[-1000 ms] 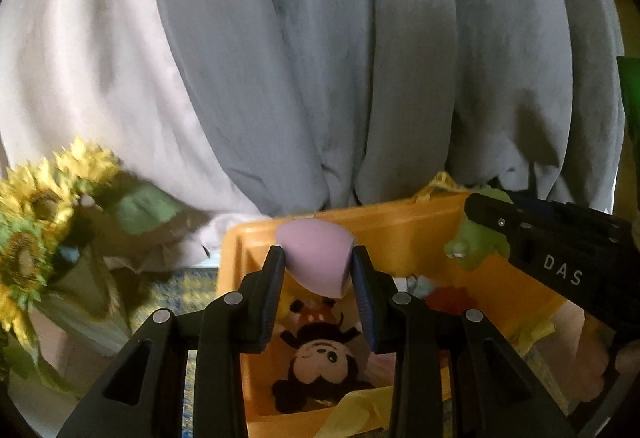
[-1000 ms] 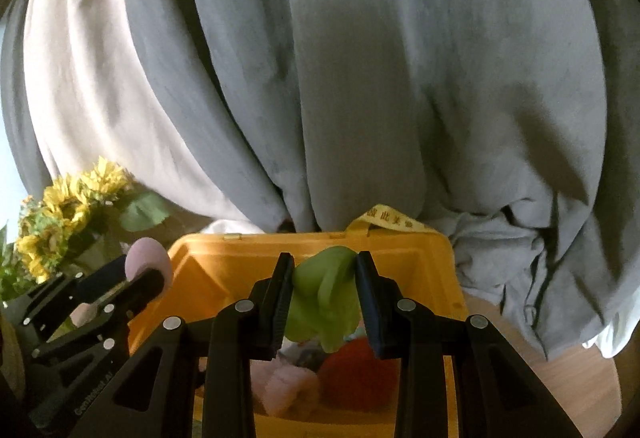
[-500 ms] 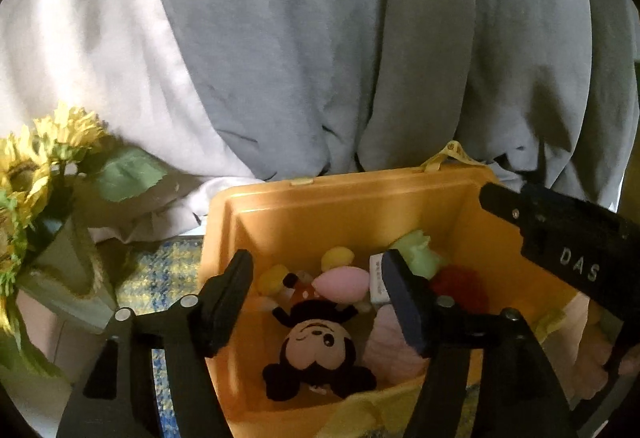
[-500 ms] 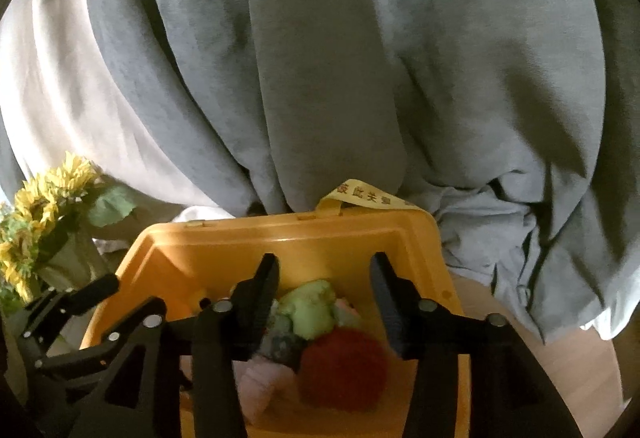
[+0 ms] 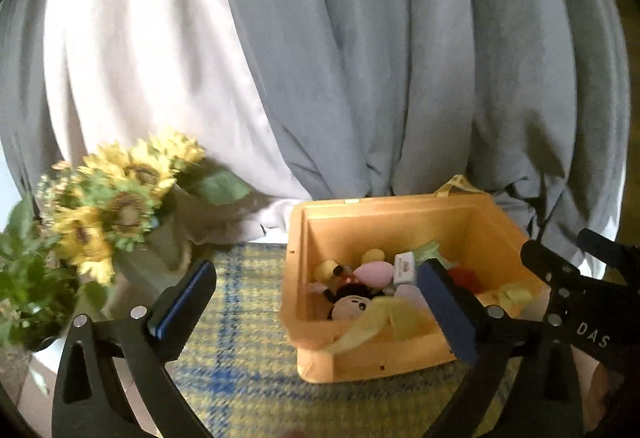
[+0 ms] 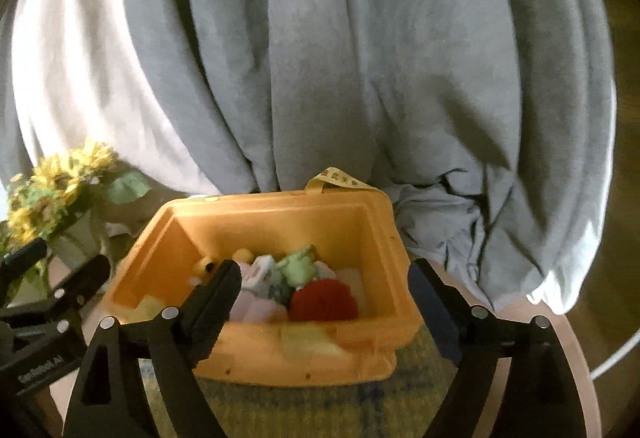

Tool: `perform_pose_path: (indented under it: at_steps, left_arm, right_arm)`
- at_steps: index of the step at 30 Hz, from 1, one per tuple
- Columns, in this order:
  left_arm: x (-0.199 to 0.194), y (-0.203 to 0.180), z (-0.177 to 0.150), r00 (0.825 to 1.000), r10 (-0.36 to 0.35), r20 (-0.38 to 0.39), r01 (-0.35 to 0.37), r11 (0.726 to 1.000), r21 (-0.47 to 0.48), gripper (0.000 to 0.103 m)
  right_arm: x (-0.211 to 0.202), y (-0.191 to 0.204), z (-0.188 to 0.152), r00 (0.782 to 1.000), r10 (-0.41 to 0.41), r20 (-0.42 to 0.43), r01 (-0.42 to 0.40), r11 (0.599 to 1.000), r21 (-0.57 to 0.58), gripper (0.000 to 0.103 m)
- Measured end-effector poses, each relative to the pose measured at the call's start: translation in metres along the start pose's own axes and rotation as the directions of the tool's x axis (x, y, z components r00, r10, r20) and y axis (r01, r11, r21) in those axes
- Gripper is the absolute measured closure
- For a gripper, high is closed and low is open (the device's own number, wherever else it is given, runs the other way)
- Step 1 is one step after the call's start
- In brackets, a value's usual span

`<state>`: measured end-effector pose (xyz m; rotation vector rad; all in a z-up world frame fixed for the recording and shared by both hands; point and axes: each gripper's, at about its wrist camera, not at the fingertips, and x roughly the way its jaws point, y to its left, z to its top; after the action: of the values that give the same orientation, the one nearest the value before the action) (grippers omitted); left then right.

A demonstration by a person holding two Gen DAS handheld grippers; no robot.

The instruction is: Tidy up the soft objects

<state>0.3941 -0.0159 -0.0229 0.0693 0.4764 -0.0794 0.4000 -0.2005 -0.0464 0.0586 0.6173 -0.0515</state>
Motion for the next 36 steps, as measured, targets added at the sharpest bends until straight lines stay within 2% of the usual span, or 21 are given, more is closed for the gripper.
perform_pose_path:
  at_steps: [3, 6, 15, 23, 36]
  left_arm:
    - [-0.027, 0.001, -0.005, 0.999, 0.028, 0.032, -0.028, 0.999, 0.017, 0.0]
    - [-0.053, 0.003, -0.012, 0.997, 0.037, 0.06, -0.039, 0.999, 0.034, 0.0]
    - [-0.127, 0.008, -0.035, 0.992, 0.004, 0.125, -0.011, 0.998, 0.058, 0.0]
    - [-0.185, 0.008, -0.059, 0.993, 0.004, 0.119, -0.008, 0.999, 0.034, 0.0]
    - [-0.282, -0.003, -0.106, 0.992, 0.048, 0.12, -0.048, 0.999, -0.005, 0.0]
  right_arm:
    - [-0.028, 0.001, -0.007, 1.0, 0.018, 0.018, -0.018, 1.0, -0.001, 0.017]
    - [-0.055, 0.001, -0.016, 0.999, 0.003, 0.039, -0.003, 1.0, 0.005, 0.016]
    - [-0.132, 0.0, -0.05, 0.996, -0.033, 0.087, 0.029, 0.999, 0.039, 0.016]
    - [-0.189, -0.003, -0.077, 0.994, -0.02, 0.109, 0.016, 0.999, 0.038, 0.016]
    - [-0.281, -0.022, -0.124, 0.992, 0.022, 0.127, -0.026, 0.999, 0.028, 0.013]
